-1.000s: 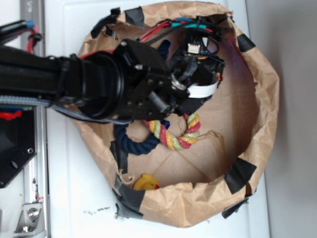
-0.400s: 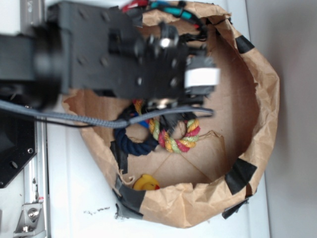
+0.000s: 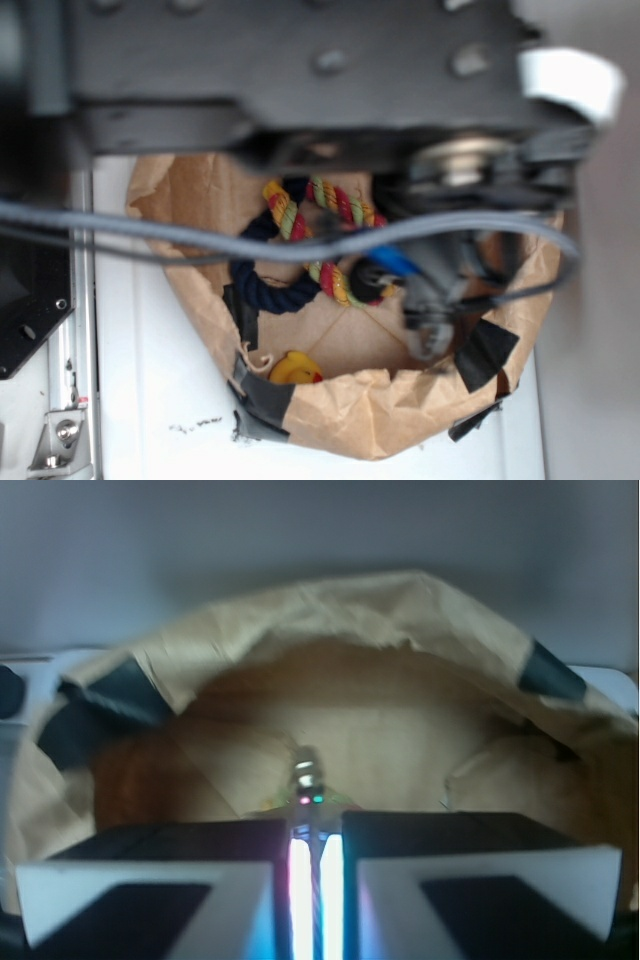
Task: Grab the silver keys.
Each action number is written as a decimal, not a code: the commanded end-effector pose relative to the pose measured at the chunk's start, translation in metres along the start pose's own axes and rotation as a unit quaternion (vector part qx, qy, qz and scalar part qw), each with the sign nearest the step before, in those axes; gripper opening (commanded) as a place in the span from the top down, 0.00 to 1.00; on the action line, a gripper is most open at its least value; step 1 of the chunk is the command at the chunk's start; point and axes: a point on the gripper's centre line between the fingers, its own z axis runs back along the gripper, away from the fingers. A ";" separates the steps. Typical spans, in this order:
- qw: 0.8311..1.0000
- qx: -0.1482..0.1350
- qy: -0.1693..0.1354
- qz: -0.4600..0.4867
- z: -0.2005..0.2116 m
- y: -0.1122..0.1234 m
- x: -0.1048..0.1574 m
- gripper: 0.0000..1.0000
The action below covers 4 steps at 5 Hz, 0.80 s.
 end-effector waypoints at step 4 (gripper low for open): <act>0.997 -0.044 0.008 -0.058 0.027 0.017 -0.030 1.00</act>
